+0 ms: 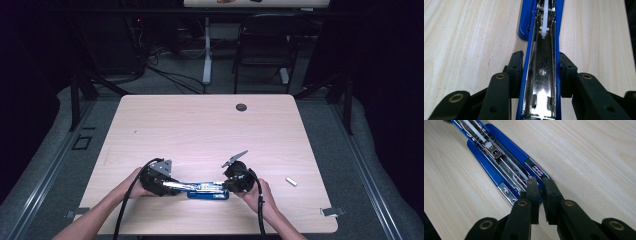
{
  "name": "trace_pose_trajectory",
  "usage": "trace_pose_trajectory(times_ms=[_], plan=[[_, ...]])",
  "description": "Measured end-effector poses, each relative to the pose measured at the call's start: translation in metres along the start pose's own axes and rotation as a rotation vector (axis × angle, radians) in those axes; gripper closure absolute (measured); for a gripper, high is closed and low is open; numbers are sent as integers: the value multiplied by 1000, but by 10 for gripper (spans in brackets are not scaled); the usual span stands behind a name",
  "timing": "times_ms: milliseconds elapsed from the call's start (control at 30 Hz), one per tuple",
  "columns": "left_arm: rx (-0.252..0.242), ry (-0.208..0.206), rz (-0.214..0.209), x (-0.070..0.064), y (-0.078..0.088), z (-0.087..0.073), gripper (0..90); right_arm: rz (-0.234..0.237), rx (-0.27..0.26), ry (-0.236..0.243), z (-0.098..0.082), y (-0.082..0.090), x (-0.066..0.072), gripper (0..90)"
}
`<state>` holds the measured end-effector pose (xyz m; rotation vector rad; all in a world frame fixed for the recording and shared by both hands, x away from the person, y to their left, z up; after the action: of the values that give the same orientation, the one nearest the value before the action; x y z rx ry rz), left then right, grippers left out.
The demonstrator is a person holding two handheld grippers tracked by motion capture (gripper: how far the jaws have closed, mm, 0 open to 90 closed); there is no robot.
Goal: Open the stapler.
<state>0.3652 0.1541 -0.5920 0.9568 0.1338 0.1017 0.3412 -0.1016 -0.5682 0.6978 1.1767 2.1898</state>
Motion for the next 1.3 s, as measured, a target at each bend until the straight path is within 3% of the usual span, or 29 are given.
trace_pose_trajectory(times_ms=[33,67,300,367,533,633,667,867,1000,1300], plan=[[22,-8,25,1,-1,1,630,-4,1,-3,0,0,-1,851],[14,-6,-3,1,-2,2,630,7,3,-7,-1,1,-1,851],[39,-32,22,2,-8,9,626,29,20,-30,-4,4,-8,850],[47,-34,15,2,-10,9,625,30,40,-15,-5,6,-11,849],[38,-37,38,2,-12,9,624,66,0,-43,-6,4,-13,847],[49,-43,32,1,-12,9,624,78,4,-34,-6,5,-15,846],[57,-51,60,1,-12,9,624,81,8,-36,-7,5,-15,846],[79,-67,80,-2,-12,12,625,77,-3,-12,-7,5,-14,839],[82,-67,82,-1,-12,11,624,81,-41,7,-5,11,-13,830],[101,-72,72,-2,-12,13,625,67,-42,18,-6,15,-13,767]])
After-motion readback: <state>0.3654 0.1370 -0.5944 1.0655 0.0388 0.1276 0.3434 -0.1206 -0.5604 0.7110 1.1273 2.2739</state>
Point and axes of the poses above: each handheld gripper's, and its own axes: y roughly backward along the jaws, z roughly out of its top, x roughly to its left, the point moved 4 cm from there along -y, roughly forward along the jaws, and after that the axes turned 4 degrees about z, right-handed, at the moved point
